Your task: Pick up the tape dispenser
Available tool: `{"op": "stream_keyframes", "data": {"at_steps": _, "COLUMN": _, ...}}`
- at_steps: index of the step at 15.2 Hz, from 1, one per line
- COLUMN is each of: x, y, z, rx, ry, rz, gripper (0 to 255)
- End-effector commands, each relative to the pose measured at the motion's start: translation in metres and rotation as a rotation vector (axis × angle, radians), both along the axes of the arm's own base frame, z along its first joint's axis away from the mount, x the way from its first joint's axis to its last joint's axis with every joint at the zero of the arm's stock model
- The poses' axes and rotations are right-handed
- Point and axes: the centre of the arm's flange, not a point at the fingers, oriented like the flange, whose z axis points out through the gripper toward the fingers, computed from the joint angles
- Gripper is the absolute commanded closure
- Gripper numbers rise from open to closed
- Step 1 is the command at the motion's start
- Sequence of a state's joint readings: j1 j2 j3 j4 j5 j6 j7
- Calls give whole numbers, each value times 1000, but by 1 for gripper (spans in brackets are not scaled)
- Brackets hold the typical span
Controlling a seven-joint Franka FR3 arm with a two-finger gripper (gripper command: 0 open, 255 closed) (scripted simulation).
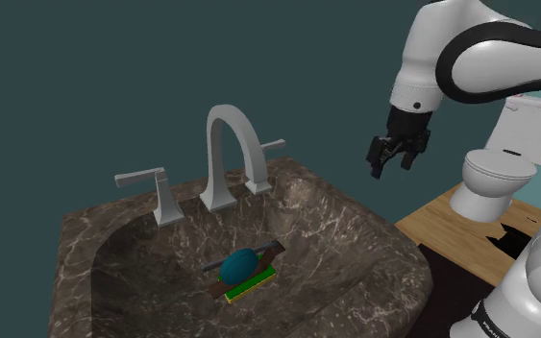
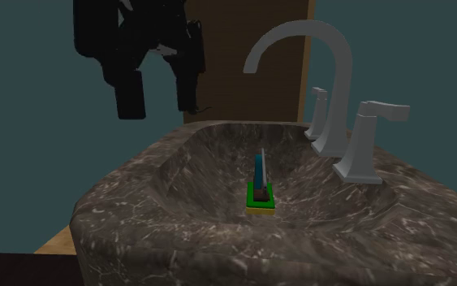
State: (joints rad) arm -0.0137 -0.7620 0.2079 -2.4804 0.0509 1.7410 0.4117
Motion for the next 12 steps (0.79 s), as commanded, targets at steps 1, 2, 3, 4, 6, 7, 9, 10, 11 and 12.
{"op": "stream_keyframes", "data": {"at_steps": 1, "x": 5, "y": 21, "z": -13, "rx": 14, "ry": 10, "rz": -64, "gripper": 0}}
{"op": "stream_keyframes", "data": {"at_steps": 2, "x": 8, "y": 31, "z": -19, "rx": 20, "ry": 15, "rz": -93, "gripper": 0}}
{"op": "stream_keyframes", "data": {"at_steps": 3, "x": 11, "y": 42, "z": -26, "rx": 26, "ry": 20, "rz": -122, "gripper": 0}}
{"op": "stream_keyframes", "data": {"at_steps": 4, "x": 14, "y": 52, "z": -32, "rx": 32, "ry": 26, "rz": -151, "gripper": 0}}
{"op": "stream_keyframes", "data": {"at_steps": 6, "x": 22, "y": 72, "z": -45, "rx": 44, "ry": 36, "rz": -210, "gripper": 0}}
{"op": "stream_keyframes", "data": {"at_steps": 7, "x": 26, "y": 82, "z": -51, "rx": 51, "ry": 41, "rz": -239, "gripper": 0}}
{"op": "stream_keyframes", "data": {"at_steps": 9, "x": 36, "y": 102, "z": -64, "rx": 63, "ry": 51, "rz": -297, "gripper": 0}}
{"op": "stream_keyframes", "data": {"at_steps": 10, "x": 41, "y": 112, "z": -70, "rx": 69, "ry": 57, "rz": -326, "gripper": 0}}
{"op": "stream_keyframes", "data": {"at_steps": 11, "x": 46, "y": 121, "z": -76, "rx": 75, "ry": 62, "rz": -355, "gripper": 0}}
{"op": "stream_keyframes", "data": {"at_steps": 12, "x": 51, "y": 131, "z": -82, "rx": 81, "ry": 67, "rz": -384, "gripper": 0}}
